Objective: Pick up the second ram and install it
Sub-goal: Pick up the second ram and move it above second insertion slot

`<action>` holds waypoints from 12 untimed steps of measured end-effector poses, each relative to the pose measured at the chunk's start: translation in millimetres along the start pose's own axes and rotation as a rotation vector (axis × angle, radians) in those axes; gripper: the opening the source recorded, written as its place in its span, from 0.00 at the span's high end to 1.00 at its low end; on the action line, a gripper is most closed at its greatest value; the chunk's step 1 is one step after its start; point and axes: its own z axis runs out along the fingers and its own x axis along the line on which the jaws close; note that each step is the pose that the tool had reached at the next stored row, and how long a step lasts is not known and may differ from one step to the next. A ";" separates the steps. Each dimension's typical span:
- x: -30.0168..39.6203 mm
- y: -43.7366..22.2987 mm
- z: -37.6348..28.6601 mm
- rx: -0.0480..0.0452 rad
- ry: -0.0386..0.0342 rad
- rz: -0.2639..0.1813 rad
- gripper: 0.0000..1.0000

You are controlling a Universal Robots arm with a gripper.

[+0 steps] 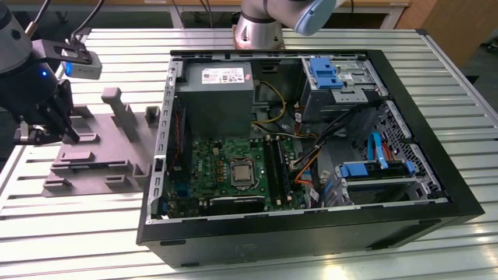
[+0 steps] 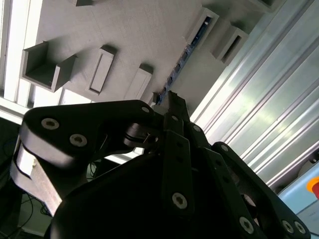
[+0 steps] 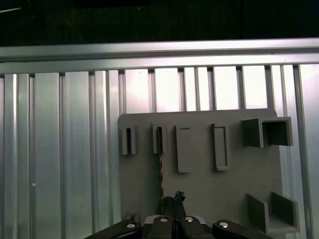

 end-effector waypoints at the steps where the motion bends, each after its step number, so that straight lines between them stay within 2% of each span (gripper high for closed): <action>1: 0.0 0.0 0.4 0.0000 0.0000 0.000 0.89; 12: 0.2 -0.3 6.2 0.0000 0.0000 0.000 0.89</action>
